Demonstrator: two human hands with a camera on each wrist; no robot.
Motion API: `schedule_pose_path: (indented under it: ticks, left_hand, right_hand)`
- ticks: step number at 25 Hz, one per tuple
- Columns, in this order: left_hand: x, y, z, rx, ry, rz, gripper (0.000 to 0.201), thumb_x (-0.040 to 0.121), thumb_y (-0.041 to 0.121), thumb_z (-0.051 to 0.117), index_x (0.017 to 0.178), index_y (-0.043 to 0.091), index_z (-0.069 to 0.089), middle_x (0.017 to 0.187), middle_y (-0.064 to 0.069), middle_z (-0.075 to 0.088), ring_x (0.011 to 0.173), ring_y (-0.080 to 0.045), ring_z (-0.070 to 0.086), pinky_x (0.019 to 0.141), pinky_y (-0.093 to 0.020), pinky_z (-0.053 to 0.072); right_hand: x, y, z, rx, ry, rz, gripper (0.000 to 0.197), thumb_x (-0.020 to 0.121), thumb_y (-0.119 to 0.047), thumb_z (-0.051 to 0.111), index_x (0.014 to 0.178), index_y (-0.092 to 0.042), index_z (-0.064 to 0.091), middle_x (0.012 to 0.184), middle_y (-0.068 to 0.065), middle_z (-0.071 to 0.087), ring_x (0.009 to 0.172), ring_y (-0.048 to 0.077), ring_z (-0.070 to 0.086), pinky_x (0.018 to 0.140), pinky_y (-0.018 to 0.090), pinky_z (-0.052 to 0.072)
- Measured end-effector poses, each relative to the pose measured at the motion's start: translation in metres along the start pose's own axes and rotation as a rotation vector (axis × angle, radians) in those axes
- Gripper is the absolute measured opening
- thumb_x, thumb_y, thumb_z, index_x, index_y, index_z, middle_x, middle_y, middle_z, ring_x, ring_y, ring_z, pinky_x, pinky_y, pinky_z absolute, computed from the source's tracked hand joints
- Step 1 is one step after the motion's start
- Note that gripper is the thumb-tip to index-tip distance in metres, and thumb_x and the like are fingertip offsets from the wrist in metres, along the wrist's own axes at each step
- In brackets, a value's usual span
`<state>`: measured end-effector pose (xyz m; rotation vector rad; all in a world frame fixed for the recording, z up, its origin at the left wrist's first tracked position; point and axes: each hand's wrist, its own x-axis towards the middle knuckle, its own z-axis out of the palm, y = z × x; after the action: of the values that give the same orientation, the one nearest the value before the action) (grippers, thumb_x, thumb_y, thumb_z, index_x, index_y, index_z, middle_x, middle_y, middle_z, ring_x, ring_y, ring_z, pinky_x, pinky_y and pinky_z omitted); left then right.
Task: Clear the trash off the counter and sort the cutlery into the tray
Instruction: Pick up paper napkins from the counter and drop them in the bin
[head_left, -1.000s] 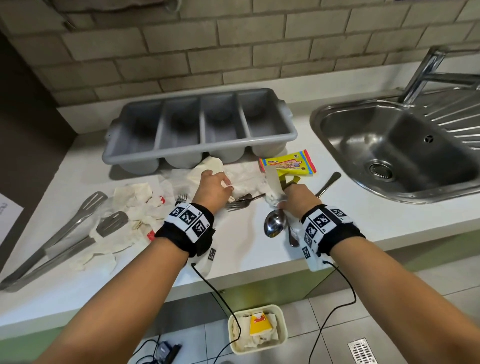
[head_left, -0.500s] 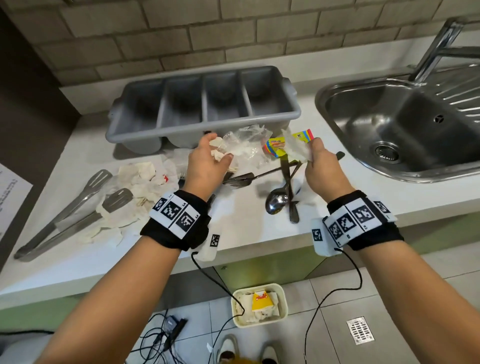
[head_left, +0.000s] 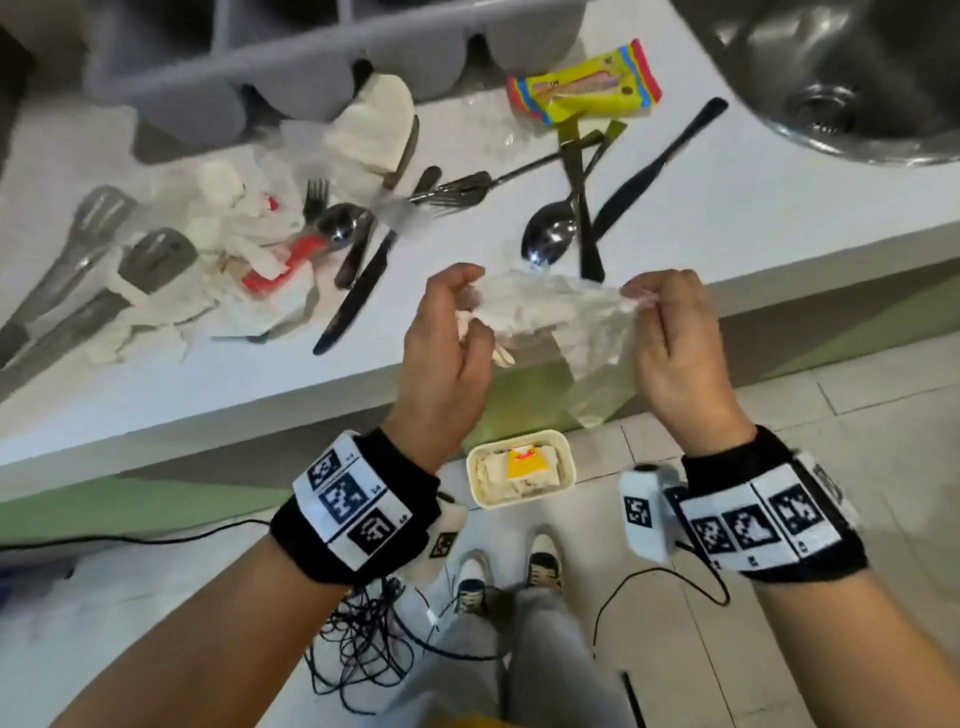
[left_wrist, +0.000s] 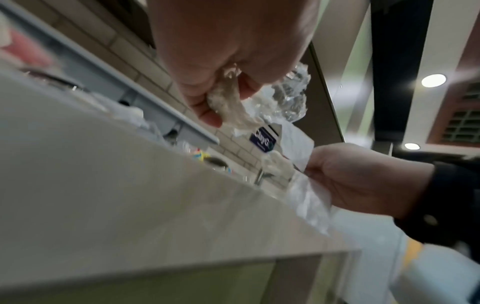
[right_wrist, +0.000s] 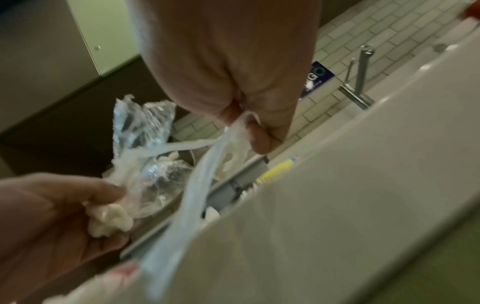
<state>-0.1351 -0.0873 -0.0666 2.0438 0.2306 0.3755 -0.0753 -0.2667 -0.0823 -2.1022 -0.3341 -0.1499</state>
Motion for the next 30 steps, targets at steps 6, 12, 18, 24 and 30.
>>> schedule_pose_path:
  ticks: [6, 12, 18, 24, 30]
  left_hand:
    - [-0.066, -0.073, 0.013, 0.068, -0.27, -0.046, 0.05, 0.077, 0.004, 0.041, 0.124, -0.011, 0.042, 0.111, -0.014, 0.052, 0.096, -0.015, 0.05, 0.086, -0.001, 0.036]
    - [-0.088, -0.18, 0.063, 0.186, -0.459, -0.356, 0.048, 0.089, 0.002, 0.054, 0.134, 0.001, 0.038, 0.121, -0.016, 0.059, 0.083, -0.02, 0.058, 0.069, -0.006, 0.036]
    - [-0.091, -0.278, 0.125, 0.239, -0.495, -0.616, 0.043, 0.087, 0.004, 0.061, 0.127, 0.001, 0.044, 0.104, -0.011, 0.056, 0.093, -0.022, 0.054, 0.075, -0.011, 0.035]
    - [-0.095, -0.344, 0.163, 0.285, -0.523, -0.696, 0.036, 0.085, 0.007, 0.062, 0.12, 0.006, 0.053, 0.112, -0.023, 0.065, 0.1, -0.033, 0.062, 0.083, -0.027, 0.046]
    - [-0.093, -0.377, 0.193, 0.458, -0.497, -0.745, 0.045, 0.084, 0.016, 0.066, 0.125, 0.009, 0.05, 0.118, -0.015, 0.064, 0.106, -0.029, 0.061, 0.084, -0.024, 0.045]
  right_hand:
    - [-0.066, 0.051, 0.056, 0.129, 0.059, 0.327, 0.028, 0.086, 0.007, 0.05, 0.112, -0.002, 0.053, 0.085, -0.007, 0.054, 0.071, -0.009, 0.053, 0.066, -0.004, 0.039]
    - [-0.093, 0.146, 0.137, 0.171, 0.065, 0.638, 0.011, 0.081, -0.003, 0.065, 0.092, -0.006, 0.064, 0.083, 0.004, 0.063, 0.08, 0.02, 0.059, 0.078, 0.025, 0.051]
    - [-0.117, 0.239, 0.201, 0.163, 0.032, 0.772, 0.014, 0.076, 0.009, 0.062, 0.086, 0.006, 0.071, 0.079, 0.009, 0.063, 0.075, 0.018, 0.056, 0.066, 0.019, 0.046]
    - [-0.145, 0.301, 0.229, 0.075, 0.054, 0.86, 0.022, 0.078, 0.009, 0.056, 0.089, 0.004, 0.074, 0.107, 0.028, 0.061, 0.091, 0.036, 0.064, 0.061, 0.0, 0.036]
    - [-0.156, 0.346, 0.25, 0.117, -0.044, 0.977, 0.026, 0.079, 0.006, 0.056, 0.1, 0.0, 0.07, 0.092, 0.02, 0.069, 0.086, 0.029, 0.063, 0.064, 0.008, 0.04]
